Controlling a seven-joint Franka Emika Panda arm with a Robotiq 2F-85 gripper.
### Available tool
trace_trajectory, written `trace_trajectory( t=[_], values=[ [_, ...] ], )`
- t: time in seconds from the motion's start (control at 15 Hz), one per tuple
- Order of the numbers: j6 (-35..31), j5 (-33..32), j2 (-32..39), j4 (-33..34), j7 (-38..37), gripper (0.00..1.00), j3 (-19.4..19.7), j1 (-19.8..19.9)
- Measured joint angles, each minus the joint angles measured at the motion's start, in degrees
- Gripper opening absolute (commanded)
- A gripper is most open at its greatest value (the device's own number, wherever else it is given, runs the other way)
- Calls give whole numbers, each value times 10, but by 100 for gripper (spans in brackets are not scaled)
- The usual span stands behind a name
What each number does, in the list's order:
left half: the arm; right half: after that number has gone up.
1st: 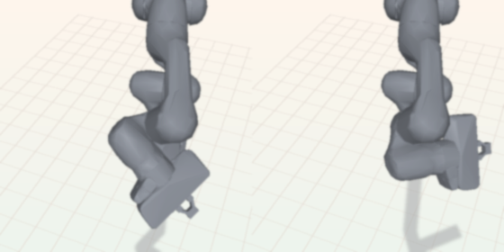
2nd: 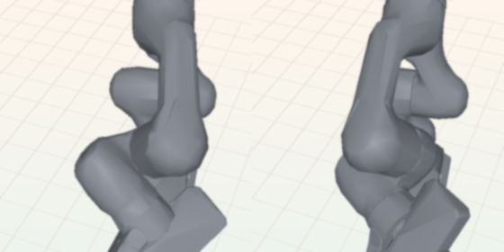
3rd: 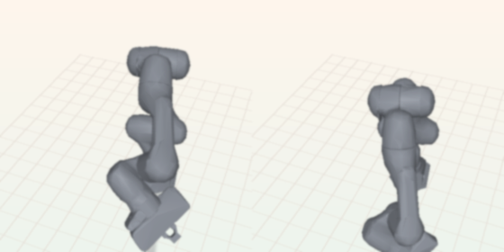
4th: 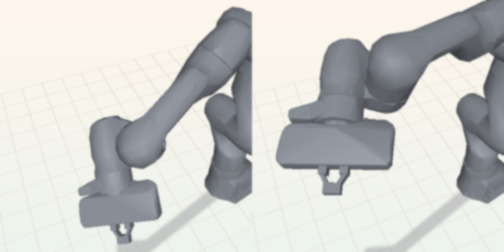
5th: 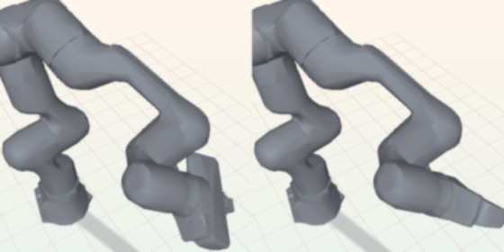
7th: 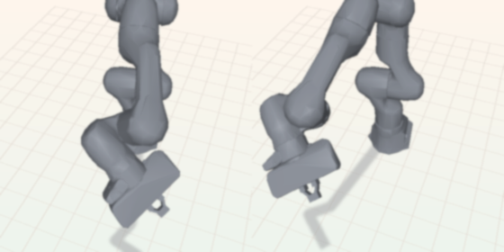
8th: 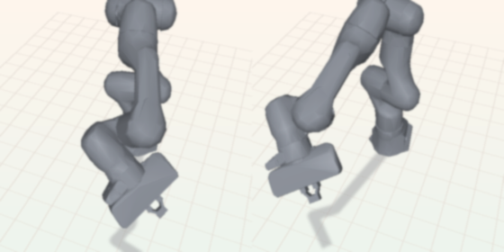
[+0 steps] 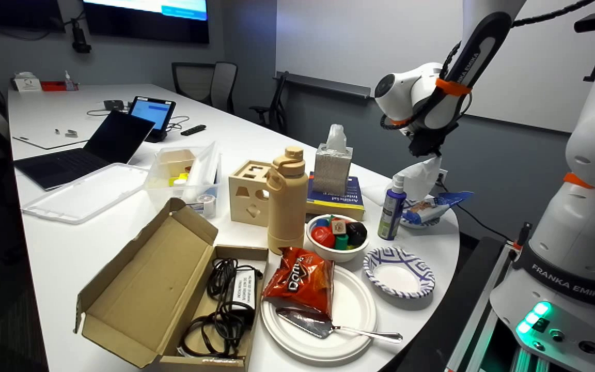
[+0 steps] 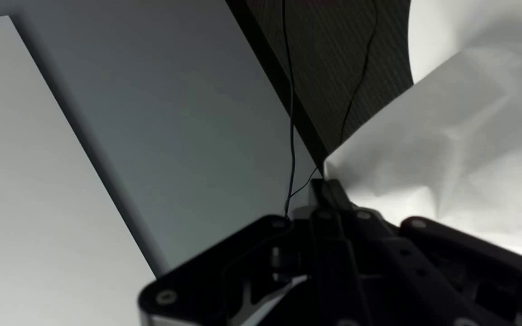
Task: Remove the white cloth from the plate and put it on the blue book
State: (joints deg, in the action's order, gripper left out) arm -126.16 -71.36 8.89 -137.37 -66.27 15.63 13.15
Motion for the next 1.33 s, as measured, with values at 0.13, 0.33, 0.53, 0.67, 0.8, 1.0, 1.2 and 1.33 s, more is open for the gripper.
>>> trace_trajectory(
  t=[0.13, 0.33, 0.53, 0.67, 0.8, 1.0, 1.2, 1.33],
  values=[
    [0, 0, 0, 0, 0, 0, -1, 0],
    [-9, 0, -1, 0, 0, 0, -13, -2],
    [-32, 0, -18, 2, -1, 0, -31, -9],
    [-66, 0, -43, 1, -1, 0, -40, -13],
    [-98, -1, -75, 0, -1, 0, -44, -16],
    [-110, -30, -132, -7, -9, 0, -53, -20],
    [-79, -94, -194, -18, -47, 0, -69, -21],
    [-38, -135, -229, -27, -76, 0, -80, -21]
  ],
)
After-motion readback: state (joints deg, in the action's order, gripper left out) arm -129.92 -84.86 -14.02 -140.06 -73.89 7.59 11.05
